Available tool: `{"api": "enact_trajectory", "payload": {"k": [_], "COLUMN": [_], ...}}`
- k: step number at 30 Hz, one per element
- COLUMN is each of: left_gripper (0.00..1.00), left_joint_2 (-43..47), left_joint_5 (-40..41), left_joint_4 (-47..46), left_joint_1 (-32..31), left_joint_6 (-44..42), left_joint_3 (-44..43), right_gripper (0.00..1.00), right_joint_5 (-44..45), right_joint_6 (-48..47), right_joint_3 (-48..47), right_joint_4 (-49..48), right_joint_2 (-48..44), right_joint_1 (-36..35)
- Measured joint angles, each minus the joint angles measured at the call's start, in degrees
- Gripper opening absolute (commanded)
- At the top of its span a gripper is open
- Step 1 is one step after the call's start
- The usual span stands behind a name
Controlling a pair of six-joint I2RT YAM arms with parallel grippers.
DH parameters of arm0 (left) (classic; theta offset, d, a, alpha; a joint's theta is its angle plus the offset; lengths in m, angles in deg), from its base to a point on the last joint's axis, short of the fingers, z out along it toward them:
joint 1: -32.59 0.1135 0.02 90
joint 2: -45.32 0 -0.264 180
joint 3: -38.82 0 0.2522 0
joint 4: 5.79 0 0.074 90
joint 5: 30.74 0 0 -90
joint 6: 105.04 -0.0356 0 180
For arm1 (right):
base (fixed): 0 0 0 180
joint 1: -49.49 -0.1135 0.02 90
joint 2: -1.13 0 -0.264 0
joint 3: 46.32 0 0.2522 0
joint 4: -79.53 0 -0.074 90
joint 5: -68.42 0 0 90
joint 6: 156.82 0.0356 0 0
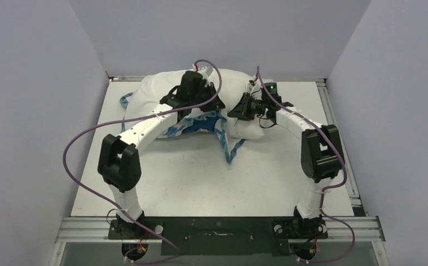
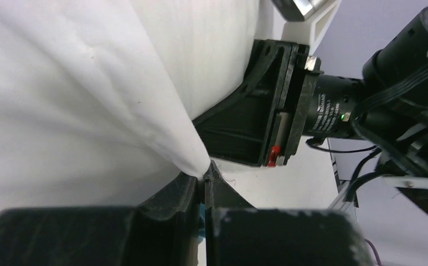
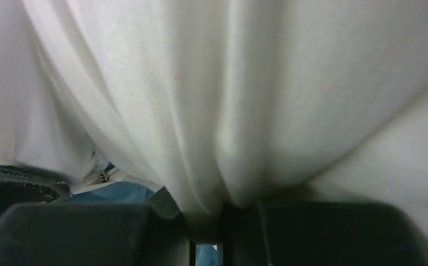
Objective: Put the pillow into the pillowcase
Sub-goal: Stuff the pillow into the pillowcase.
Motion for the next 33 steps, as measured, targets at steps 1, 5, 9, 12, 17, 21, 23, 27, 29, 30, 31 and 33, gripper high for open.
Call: {"api": "enact_trajectory", "payload": {"k": [1,5,9,12,17,21,23,27,29,30,31,33], "left_gripper": [0.0,0.0,0.0,0.0,0.0,0.0,0.0,0.0,0.0,0.0,0.0,0.0], "left_joint_2": [-0.46,-4.22,-5.73,-5.55,-1.55,3.28,6.03,11.85,13.9,14.97,15.63,17.27], "left_joint_5": [-0.63,-4.46,-7.76,-9.53,-10.4,-10.4,-10.27,-10.12,-9.73,-9.35,-9.09,-8.22], "left_joint_4": [0.61,5.22,7.67,8.44,8.26,8.09,7.04,4.57,3.28,2.56,2.08,0.59], "left_joint_1": [0.0,-0.79,-2.64,-3.08,-2.89,-1.92,-1.49,-1.66,-1.88,-1.92,-1.95,-1.95], "left_joint_6": [0.09,-0.81,-2.49,-3.58,-4.37,-4.9,-4.87,-4.74,-4.48,-4.22,-3.93,-3.39], "left_joint_3": [-1.03,-9.68,-14.19,-14.12,-7.93,-0.5,3.45,10.93,14.34,16.2,17.27,19.85], "right_gripper": [0.05,0.05,0.05,0.05,0.36,0.77,0.87,0.9,0.89,0.86,0.84,0.82], "right_joint_5": [-1.09,-4.9,-7.61,-8.74,-6.38,0.87,6.62,14.71,17.42,18.51,19.23,20.06], "right_joint_6": [1.38,9.64,16.28,17.84,9.75,-1.05,-6.38,-11.26,-12.74,-13.31,-13.86,-14.75], "right_joint_3": [1.4,7.76,12.11,13.6,11.08,3.87,1.22,-3.08,-5.03,-5.95,-6.62,-7.61], "right_joint_4": [-2.34,-14.64,-22.62,-23.5,-10.05,7.45,14.45,21.09,22.32,22.77,22.99,23.39], "right_joint_2": [-0.46,-2.93,-4.59,-5.53,-7.8,-10.49,-12.63,-15.93,-16.83,-17.0,-17.0,-16.57], "right_joint_1": [-0.15,-0.94,-1.01,-1.01,-1.55,-4.0,-5.2,-6.05,-6.32,-6.51,-6.78,-7.52]}}
